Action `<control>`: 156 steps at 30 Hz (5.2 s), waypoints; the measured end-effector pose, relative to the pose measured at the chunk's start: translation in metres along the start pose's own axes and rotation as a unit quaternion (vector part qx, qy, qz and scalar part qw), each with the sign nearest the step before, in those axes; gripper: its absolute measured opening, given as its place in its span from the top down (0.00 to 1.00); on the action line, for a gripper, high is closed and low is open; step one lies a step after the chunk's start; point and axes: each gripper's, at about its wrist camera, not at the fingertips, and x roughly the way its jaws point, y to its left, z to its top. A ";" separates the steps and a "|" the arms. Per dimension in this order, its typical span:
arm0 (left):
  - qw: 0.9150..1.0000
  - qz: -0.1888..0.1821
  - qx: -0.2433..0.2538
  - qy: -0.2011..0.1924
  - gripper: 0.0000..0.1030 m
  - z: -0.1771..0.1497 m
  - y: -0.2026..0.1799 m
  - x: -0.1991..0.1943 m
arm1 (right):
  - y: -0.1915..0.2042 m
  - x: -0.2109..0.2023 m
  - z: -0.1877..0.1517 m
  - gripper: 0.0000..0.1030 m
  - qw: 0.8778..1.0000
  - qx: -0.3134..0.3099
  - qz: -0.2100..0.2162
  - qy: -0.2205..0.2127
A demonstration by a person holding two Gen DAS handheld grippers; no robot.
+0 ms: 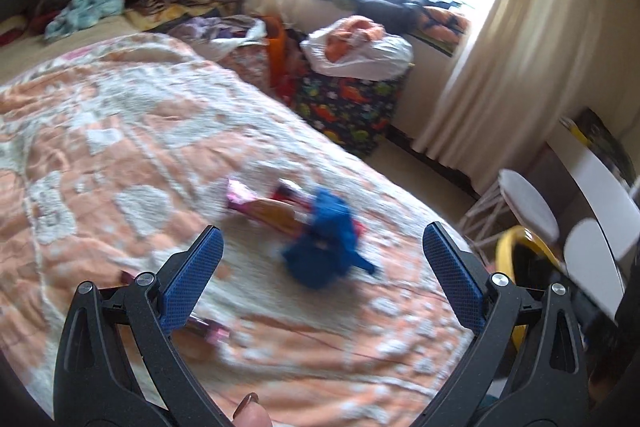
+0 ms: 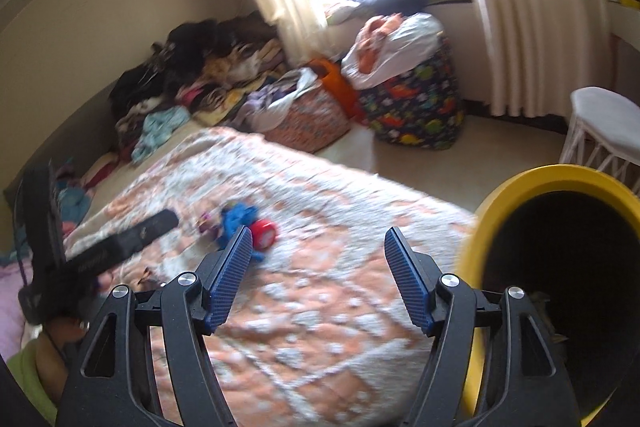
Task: Collect trash
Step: 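Move both open tools back toward the trash pile on the bed, then grasp the blue glove with the right tool while the left tool grasps the purple wrapper, then carry the blue glove and purple wrapper in both tools over the yellow bin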
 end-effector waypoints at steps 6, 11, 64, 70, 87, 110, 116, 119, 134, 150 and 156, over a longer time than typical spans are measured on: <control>0.999 0.022 -0.034 0.008 0.11 0.022 0.040 0.013 | 0.043 0.046 -0.006 0.42 0.998 -0.030 0.036 0.047; 0.996 0.006 -0.077 0.041 0.22 0.032 0.067 0.035 | 0.061 0.071 -0.005 0.51 0.996 -0.043 0.049 0.066; 0.993 -0.084 -0.063 0.061 0.91 0.003 0.003 0.014 | 0.026 0.004 -0.013 0.98 0.996 -0.012 0.073 0.057; 0.993 -0.095 -0.049 0.051 0.91 0.008 -0.011 0.004 | 0.022 -0.013 -0.009 0.98 0.997 -0.012 0.070 0.043; 0.992 -0.119 -0.006 0.044 0.91 0.008 -0.053 -0.012 | 0.004 -0.052 -0.002 0.98 0.998 -0.004 0.055 0.010; 0.987 -0.141 0.063 0.048 0.91 -0.006 -0.119 -0.019 | -0.042 -0.096 0.013 0.98 0.998 0.037 0.019 -0.044; 0.985 -0.147 0.077 0.054 0.91 -0.014 -0.134 -0.016 | -0.060 -0.102 0.013 0.98 0.998 0.046 -0.016 -0.050; 0.983 -0.150 0.087 0.058 0.91 -0.018 -0.143 -0.015 | -0.073 -0.105 0.011 0.98 0.996 0.061 -0.026 -0.051; 0.975 -0.165 0.124 0.077 0.91 -0.041 -0.177 -0.009 | -0.125 -0.112 0.009 0.98 0.990 0.106 -0.075 -0.053; 0.964 -0.184 0.163 0.100 0.91 -0.066 -0.215 0.007 | -0.163 -0.115 -0.003 0.98 0.982 0.147 -0.110 -0.043; 0.959 -0.190 0.177 0.109 0.91 -0.077 -0.226 0.014 | -0.181 -0.115 -0.009 0.98 0.978 0.168 -0.120 -0.037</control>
